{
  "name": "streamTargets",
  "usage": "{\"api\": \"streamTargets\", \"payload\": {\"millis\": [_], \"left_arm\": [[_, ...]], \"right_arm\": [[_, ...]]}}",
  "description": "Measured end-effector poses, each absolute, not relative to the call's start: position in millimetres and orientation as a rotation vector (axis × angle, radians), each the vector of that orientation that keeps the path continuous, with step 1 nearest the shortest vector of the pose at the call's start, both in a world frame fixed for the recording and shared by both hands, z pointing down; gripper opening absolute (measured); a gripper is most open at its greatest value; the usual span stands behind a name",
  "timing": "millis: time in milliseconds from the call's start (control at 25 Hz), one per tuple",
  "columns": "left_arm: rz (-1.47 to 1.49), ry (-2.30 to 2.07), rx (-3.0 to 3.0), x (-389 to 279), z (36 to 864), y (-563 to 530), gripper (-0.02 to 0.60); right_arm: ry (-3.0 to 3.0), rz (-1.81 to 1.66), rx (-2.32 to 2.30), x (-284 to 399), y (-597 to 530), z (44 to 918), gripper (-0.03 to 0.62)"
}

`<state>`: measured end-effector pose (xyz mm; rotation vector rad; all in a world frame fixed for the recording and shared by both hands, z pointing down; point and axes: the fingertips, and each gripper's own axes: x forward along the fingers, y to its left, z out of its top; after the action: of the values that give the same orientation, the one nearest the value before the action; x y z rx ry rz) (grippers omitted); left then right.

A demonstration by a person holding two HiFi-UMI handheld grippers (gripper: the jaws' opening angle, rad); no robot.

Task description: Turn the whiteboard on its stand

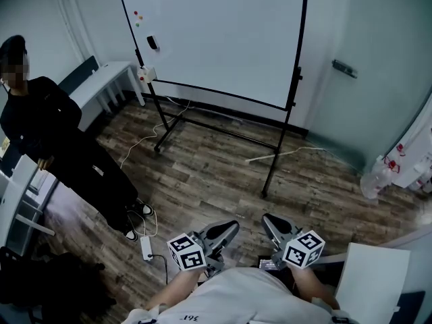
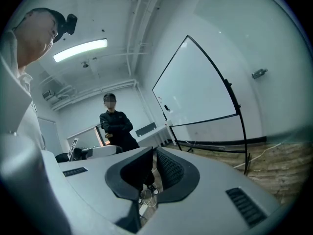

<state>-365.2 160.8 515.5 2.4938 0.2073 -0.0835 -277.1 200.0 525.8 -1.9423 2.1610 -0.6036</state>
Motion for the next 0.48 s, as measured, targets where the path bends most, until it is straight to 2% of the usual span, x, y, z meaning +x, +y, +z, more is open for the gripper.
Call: {"api": "streamTargets", "payload": {"millis": [200,320,480], "left_arm": [[-0.075,0.213,2.497,-354.9,515.3,167.1,0.008],[-0.083,0.220,2.514,-345.3,514.8,171.1,0.008],[-0.076,0.222,2.521,-331.3,513.9,177.2,0.008]], "right_arm": [[2.158,-0.546,-1.994,-264.5,209.4,524.5,0.031],[2.143,-0.539,-2.003,-249.7,216.5,525.5,0.089],[2.132,-0.553,-2.016,-232.3,227.5,527.6,0.095]]}}
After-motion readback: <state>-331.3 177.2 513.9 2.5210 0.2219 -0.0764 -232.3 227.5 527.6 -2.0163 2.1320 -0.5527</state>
